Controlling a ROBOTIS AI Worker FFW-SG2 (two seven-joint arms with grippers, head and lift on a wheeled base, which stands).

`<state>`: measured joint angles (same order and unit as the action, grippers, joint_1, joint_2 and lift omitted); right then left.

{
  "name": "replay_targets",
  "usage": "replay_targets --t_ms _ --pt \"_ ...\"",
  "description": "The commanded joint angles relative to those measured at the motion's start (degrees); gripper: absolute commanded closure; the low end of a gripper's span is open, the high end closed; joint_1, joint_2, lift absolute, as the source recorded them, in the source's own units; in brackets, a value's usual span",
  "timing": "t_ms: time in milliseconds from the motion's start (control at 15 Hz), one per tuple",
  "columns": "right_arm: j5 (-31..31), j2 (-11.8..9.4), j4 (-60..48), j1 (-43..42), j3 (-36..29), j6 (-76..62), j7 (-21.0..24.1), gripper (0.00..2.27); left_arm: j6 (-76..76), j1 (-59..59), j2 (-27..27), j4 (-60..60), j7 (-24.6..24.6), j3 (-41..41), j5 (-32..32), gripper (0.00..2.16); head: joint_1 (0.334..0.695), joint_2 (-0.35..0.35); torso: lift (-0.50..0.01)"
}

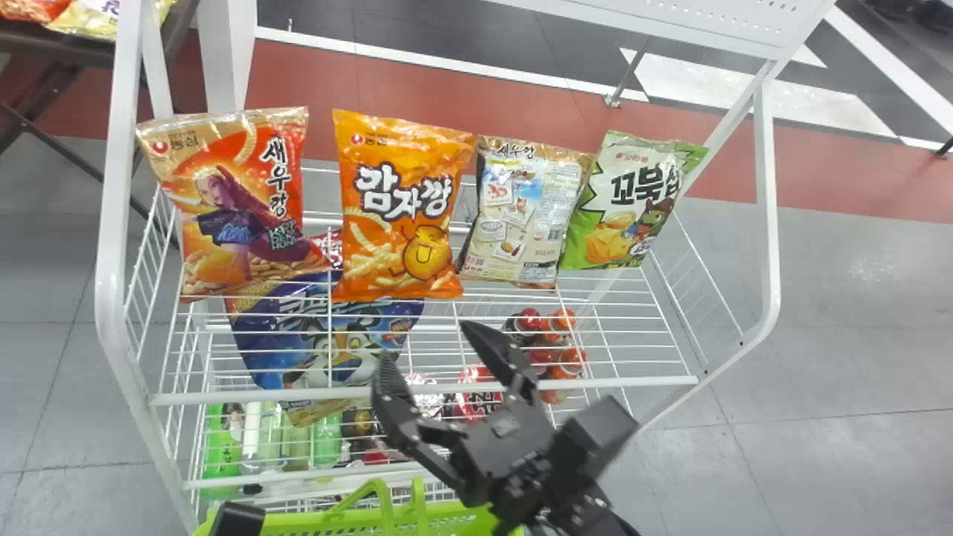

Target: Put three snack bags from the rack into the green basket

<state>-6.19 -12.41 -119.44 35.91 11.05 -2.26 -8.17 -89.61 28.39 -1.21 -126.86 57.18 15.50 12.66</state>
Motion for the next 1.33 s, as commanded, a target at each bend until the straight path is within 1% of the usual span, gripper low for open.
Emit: replay_targets --t_ms 0,133,200,267,333,400,533,667,800,1067,1267 --pt "0.2 0.4 3.5 -6.3 3.0 2.1 0.0 0.14 -0.4 0.0 0.0 0.0 0.0 0.4 -0.1 1.33 0.695 -0.350 0.000" --pt "0.4 0.9 7.1 -11.8 5.7 1.9 0.0 0.14 -0.4 -0.4 0.1 0.2 0.0 0.9 -0.4 1.33 0.695 -0.350 0.000" --pt "0.9 1.5 9.0 -14.6 7.0 1.9 0.0 0.14 -0.4 -0.8 0.1 0.2 0.0 1.3 -0.9 1.33 0.695 -0.350 0.000" --pt "1.8 2.6 10.7 -16.8 7.6 1.5 0.0 0.14 -0.4 -1.4 0.0 0.3 0.0 1.8 -1.1 1.33 0.695 -0.350 0.000" --pt "2.2 3.5 12.8 -19.5 8.4 1.7 0.0 0.14 -0.4 -1.8 -0.1 0.6 0.0 2.1 -1.1 1.33 0.695 -0.330 0.000" --pt "2.6 4.5 14.6 -21.9 8.8 2.4 0.0 0.14 -0.4 -1.8 -0.1 0.6 0.1 2.1 -1.1 1.33 0.695 -0.285 0.000" --pt "2.9 5.8 18.2 -26.5 10.2 4.9 0.1 0.14 -0.4 -1.8 -0.2 0.7 0.4 2.0 -1.1 1.33 0.695 -0.244 0.000" --pt "2.8 6.7 21.5 -30.3 10.6 7.0 0.0 0.15 -0.4 -1.8 -0.1 0.7 0.6 2.0 -1.1 1.33 0.695 -0.210 0.000" --pt "2.0 7.1 25.4 -33.8 11.6 8.0 -1.2 0.15 -0.4 -1.9 -0.1 0.8 0.7 2.0 -1.1 1.33 0.695 -0.175 0.000" --pt "1.8 9.0 31.5 -39.5 11.9 11.0 -4.3 0.15 -0.4 -2.3 -0.2 1.3 0.8 2.0 -0.9 1.33 0.695 -0.135 0.000" --pt "2.7 9.2 32.7 -41.5 12.3 14.9 -4.4 0.41 -0.4 -3.3 -0.3 2.1 1.4 1.8 -0.4 1.33 0.695 -0.111 0.000"
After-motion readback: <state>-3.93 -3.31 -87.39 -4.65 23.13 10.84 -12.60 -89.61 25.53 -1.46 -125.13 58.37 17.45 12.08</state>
